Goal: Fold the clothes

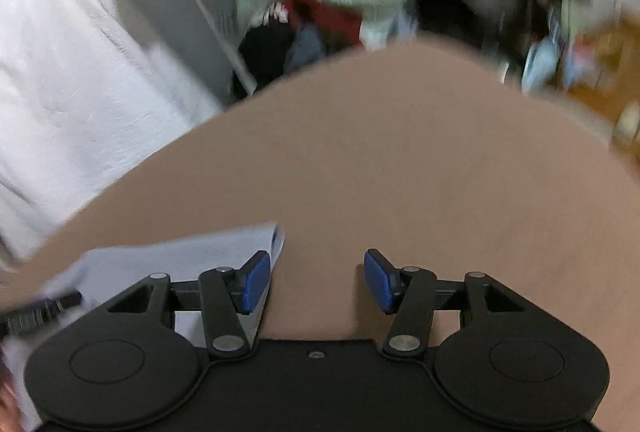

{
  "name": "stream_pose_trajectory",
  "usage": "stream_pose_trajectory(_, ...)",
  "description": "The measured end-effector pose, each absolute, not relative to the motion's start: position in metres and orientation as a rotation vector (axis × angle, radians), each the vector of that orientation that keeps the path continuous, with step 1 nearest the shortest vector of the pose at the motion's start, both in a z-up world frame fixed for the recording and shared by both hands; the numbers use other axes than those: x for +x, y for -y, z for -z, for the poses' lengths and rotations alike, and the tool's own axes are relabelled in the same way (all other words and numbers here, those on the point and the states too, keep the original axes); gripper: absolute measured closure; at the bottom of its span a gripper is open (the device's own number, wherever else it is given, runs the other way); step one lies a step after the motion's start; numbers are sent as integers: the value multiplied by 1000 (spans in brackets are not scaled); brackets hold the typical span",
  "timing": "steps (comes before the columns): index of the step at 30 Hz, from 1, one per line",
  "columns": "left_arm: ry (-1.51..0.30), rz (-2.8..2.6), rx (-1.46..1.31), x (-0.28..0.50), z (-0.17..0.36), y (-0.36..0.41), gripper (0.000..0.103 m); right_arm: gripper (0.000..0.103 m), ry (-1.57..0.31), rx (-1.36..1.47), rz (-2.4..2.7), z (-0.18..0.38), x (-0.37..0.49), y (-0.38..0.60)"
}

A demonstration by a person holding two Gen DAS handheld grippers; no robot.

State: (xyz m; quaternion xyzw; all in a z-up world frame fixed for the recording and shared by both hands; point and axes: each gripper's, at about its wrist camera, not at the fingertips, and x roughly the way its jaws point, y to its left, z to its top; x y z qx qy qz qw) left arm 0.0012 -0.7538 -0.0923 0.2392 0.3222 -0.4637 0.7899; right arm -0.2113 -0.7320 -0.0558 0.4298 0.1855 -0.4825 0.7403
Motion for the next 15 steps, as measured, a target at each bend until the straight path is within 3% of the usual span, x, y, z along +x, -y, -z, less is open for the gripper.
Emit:
stream_pose_trajectory(4, -731, 1099, 590, -42, 93, 690, 22, 44, -447, 1082, 775, 74, -216, 737)
stream_pose_trajectory(7, -787, 1114, 659, -60, 103, 652, 21, 44, -447, 1015, 667, 82, -201, 732)
stream_pose_trajectory(8, -806, 1107, 677, -63, 108, 643, 21, 68, -453, 924, 673, 81, -193, 728)
stream_pose_trajectory(9, -824, 1097, 685, -65, 111, 633, 22, 100, -465, 793, 699, 78, -183, 719)
stream_pose_trajectory(12, -917, 1110, 597, -66, 118, 604, 22, 102, -510, 359, 853, 71, -155, 687)
stream_pose_trajectory(15, -1010, 1123, 498, -66, 125, 575, 21, 102, -549, 296, 951, 68, -143, 681)
